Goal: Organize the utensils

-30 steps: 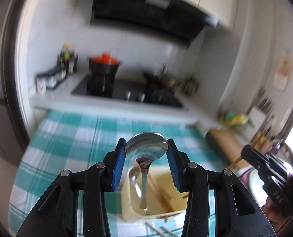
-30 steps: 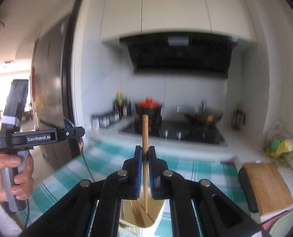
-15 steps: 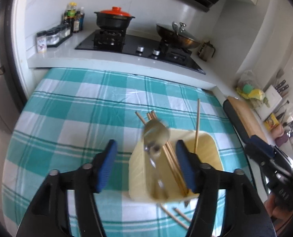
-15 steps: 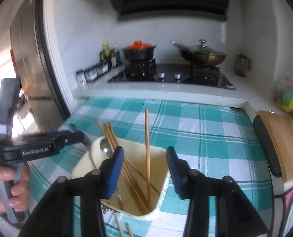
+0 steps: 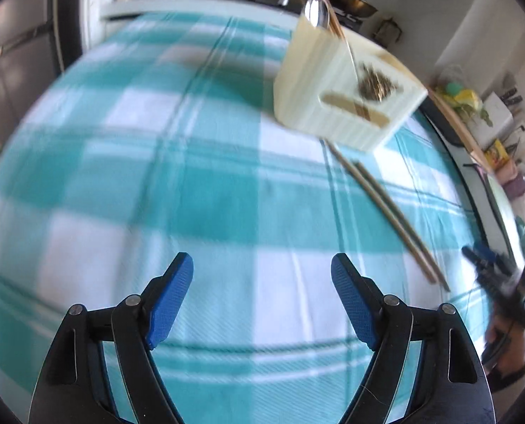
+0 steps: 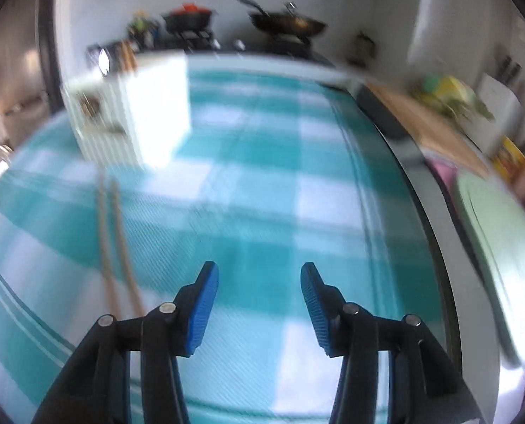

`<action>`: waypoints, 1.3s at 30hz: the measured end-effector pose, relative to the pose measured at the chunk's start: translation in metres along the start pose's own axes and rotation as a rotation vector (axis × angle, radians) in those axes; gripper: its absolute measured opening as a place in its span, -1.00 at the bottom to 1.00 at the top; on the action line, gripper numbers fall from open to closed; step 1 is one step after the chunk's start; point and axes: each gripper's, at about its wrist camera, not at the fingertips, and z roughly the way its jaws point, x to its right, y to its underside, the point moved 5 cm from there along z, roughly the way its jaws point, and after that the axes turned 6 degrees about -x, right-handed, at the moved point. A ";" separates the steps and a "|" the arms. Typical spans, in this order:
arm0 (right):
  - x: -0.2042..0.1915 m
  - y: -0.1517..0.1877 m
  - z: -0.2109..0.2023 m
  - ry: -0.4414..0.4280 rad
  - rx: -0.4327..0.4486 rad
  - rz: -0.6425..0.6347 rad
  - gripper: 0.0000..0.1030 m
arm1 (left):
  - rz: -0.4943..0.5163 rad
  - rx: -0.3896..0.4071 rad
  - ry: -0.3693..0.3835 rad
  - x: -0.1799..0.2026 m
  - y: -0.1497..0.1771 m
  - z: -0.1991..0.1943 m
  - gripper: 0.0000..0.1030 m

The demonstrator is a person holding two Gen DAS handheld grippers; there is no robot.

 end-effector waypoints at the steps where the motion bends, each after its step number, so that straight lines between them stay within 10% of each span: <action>1: 0.003 0.009 0.003 0.010 -0.009 0.008 -0.04 | -0.008 0.000 0.014 0.008 0.005 0.004 0.59; 10: 0.017 0.023 0.013 -0.058 -0.007 0.152 -0.03 | -0.015 0.011 0.031 0.091 -0.028 0.045 0.59; 30: 0.017 0.024 0.015 -0.071 -0.004 0.164 -0.02 | 0.099 0.027 -0.293 0.136 -0.034 0.105 0.76; 32: 0.017 0.024 0.014 -0.074 -0.003 0.166 -0.02 | 0.124 0.021 -0.273 0.136 -0.032 0.102 0.59; 36: 0.017 0.024 0.010 -0.105 0.011 0.175 -0.02 | 0.184 0.021 -0.227 0.133 -0.024 0.089 -0.59; 39: 0.003 0.017 -0.003 -0.223 0.056 0.174 -0.02 | 0.188 0.019 -0.178 0.125 -0.019 0.082 -0.73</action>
